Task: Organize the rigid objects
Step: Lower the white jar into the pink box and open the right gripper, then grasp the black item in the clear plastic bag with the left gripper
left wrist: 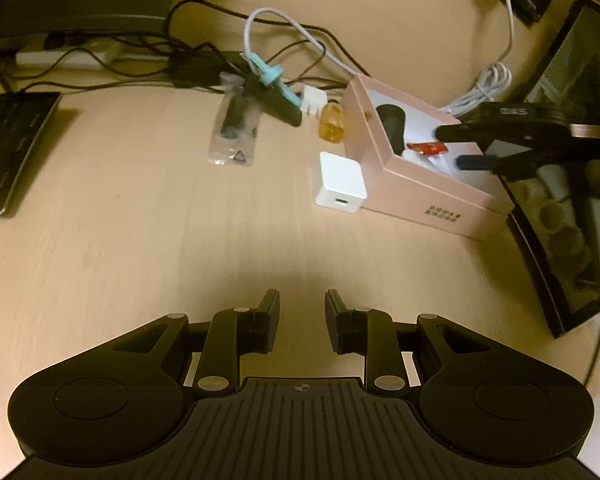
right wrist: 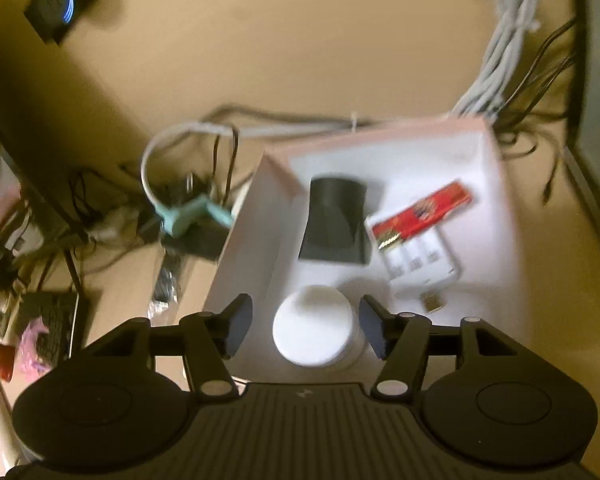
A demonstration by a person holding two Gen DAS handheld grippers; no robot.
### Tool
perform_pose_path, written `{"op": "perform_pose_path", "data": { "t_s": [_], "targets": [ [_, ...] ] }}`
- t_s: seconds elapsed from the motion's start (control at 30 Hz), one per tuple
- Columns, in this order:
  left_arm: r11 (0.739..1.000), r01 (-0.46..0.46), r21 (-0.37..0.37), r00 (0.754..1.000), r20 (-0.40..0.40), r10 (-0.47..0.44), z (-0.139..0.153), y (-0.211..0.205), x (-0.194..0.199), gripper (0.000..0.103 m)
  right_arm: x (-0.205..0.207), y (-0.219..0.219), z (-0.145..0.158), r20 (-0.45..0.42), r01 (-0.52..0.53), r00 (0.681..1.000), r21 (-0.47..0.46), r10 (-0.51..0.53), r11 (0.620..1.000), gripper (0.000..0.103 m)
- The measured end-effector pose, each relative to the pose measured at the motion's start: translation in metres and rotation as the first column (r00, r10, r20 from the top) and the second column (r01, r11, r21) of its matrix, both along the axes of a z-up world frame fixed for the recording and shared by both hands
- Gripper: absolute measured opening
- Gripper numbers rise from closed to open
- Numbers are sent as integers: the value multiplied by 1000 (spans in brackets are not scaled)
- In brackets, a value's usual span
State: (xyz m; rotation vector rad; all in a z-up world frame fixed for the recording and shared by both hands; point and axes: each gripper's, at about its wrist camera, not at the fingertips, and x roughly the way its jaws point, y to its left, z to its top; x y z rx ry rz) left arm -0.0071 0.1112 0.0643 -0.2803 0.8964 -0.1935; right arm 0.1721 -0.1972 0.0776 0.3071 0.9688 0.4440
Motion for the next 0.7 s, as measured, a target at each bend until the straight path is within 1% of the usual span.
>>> {"op": "perform_pose_path", "data": {
  "t_s": [0.07,0.13,0.23,0.3,0.33,0.4,0.47,0.53,0.6,0.67,0.7],
  "targets": [
    [1000,7,3,1000,16,-8,0,-2,6,27,-11,-4,11,53,16,998,-34,-14,999,60],
    [1000,19,-3,999,37,-19,1,-4,14,27,-28,-5,22,130,31,991,-97,-18,995,60],
    [1000,23,-18,998,65,-22,6,-3,36,27,-64,-4,32,269,57,963,-194,-3,979,63],
    [1000,-7,-7,995,96,8,10,2,60,27,-87,-4,34,323,61,946,-232,18,971,66],
    [1000,-30,6,994,108,29,12,6,72,27,-98,-3,33,334,53,942,-249,34,967,66],
    [997,-63,36,991,123,58,14,11,96,27,-115,-3,30,326,30,943,-270,62,962,66],
    [992,-80,102,989,134,66,14,12,127,27,-129,-1,22,310,17,948,-288,77,958,66],
    [982,-79,172,988,142,54,10,11,152,27,-142,2,12,291,0,951,-330,102,944,66],
    [970,-70,231,993,111,46,3,8,179,27,-154,7,4,285,-12,950,-381,130,924,66],
    [969,-49,244,998,55,37,-6,7,199,29,-165,9,0,283,-25,947,-402,150,915,66],
    [965,-49,259,998,48,38,-9,5,206,35,-169,9,-2,278,-30,948,-402,153,915,66]
  ]
}}
